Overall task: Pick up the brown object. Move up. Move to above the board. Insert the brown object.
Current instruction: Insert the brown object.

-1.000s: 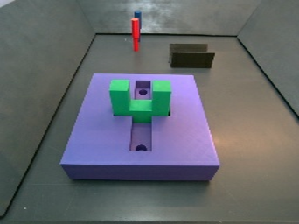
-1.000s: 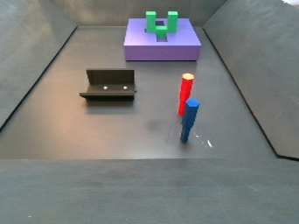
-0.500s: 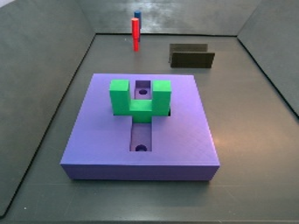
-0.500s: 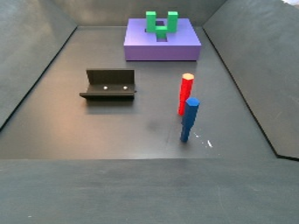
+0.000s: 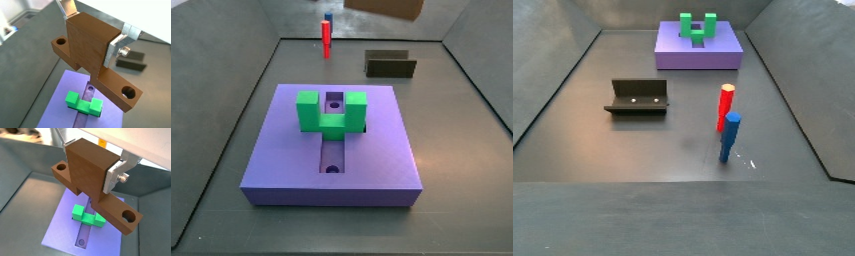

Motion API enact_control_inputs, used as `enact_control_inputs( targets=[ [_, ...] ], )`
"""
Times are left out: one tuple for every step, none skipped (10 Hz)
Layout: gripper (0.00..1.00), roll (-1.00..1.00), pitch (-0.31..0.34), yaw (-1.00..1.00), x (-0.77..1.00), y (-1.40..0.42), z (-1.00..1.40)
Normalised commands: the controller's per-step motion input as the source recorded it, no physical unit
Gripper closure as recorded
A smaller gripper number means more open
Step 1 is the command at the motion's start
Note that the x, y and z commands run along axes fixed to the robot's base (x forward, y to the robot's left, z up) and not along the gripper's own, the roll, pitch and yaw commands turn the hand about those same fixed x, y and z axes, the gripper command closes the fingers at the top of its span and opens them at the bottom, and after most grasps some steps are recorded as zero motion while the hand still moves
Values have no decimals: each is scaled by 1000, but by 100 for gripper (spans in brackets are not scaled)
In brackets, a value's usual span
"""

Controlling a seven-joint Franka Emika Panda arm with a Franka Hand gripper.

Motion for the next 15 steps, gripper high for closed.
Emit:
enact_control_inputs(
  targets=[
    [100, 0, 0, -940, 14, -200, -246],
    [100, 0, 0, -963, 9, -180, -274],
    [100, 0, 0, -977, 3, -154, -283],
    [100, 0, 0, -989, 0, -140, -297],
    [100, 0, 0, -966, 9, -143, -269],
    [100, -10, 0, -923, 97, -109, -300],
    [100, -51, 0, -940, 103, -54, -246],
    [100, -91, 0, -946, 80, -17, -214],
    [100, -90, 0, -943, 86, -17, -217],
    [100, -97, 0, -943, 89, -9, -203],
    [100, -87, 0, -954, 77, -6, -226],
    [100, -73, 0, -951, 86, -9, -269],
    [100, -64, 0, -923, 134, -11, -303],
    [100, -26, 0, -860, 220, 0, -291],
    [100, 0, 0, -797, 154, 0, -294]
  ],
)
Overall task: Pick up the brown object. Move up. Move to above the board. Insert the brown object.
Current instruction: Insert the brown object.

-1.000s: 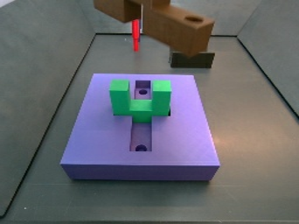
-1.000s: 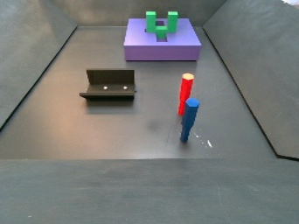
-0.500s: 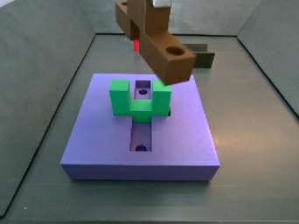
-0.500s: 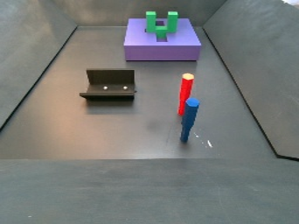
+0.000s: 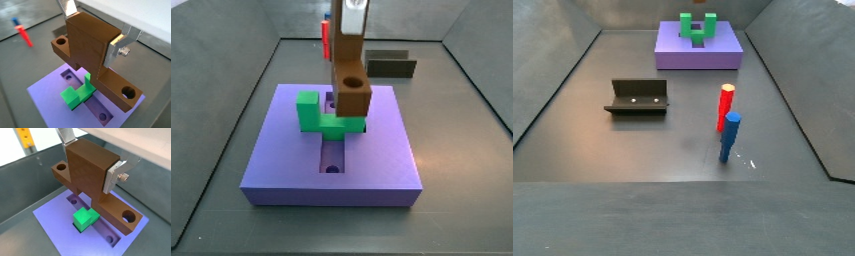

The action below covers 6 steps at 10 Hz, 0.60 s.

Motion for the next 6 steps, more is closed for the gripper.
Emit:
enact_control_inputs(
  targets=[
    [100, 0, 3, -660, 60, 0, -277],
    [100, 0, 0, -283, 0, 37, -246],
    [100, 0, 0, -120, -37, 37, -254],
    [100, 0, -9, -11, -51, 91, -340],
    [100, 0, -26, 0, -94, 149, -406],
    [100, -41, -50, 0, -80, 103, -440]
  ],
)
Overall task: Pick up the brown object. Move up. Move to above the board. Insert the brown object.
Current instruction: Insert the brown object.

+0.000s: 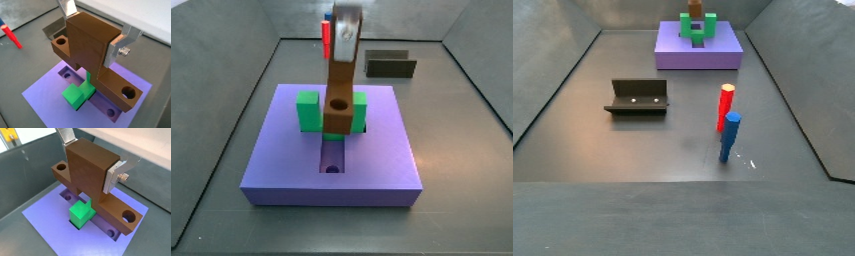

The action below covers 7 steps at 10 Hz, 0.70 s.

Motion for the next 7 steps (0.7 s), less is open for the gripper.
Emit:
enact_control_inputs(
  targets=[
    [100, -89, -89, 0, -71, 71, -357],
    [100, -70, -84, 43, -91, 0, -277],
    [100, -39, -99, 74, -26, 0, -214],
    [100, -21, -106, 80, 0, 0, -203],
    [100, 0, -106, 80, 0, 0, -223],
    [100, 0, -114, 86, 0, 0, -286],
    [100, -67, -129, 60, -74, 0, -400]
  ],
)
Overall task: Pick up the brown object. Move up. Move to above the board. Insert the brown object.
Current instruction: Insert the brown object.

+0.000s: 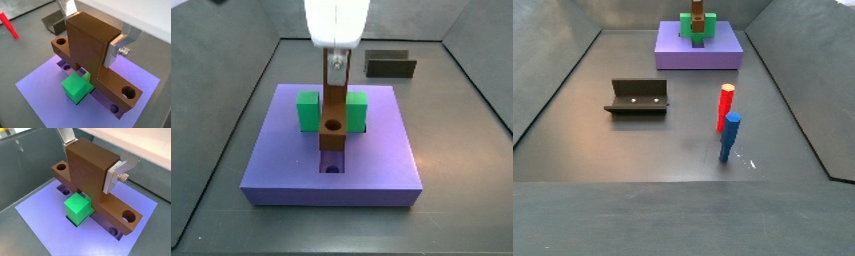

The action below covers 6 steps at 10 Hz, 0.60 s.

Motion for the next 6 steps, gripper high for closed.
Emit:
enact_control_inputs(
  targets=[
    [100, -73, -116, 40, -109, 0, -166],
    [100, 0, -49, 0, 0, -60, -17],
    [100, 0, -43, 0, 0, 0, 0],
    [100, 83, -124, 0, 0, -14, 0],
    [100, 196, -167, 0, 11, -71, -89],
    [100, 166, -200, 0, 0, -89, -106]
  ],
)
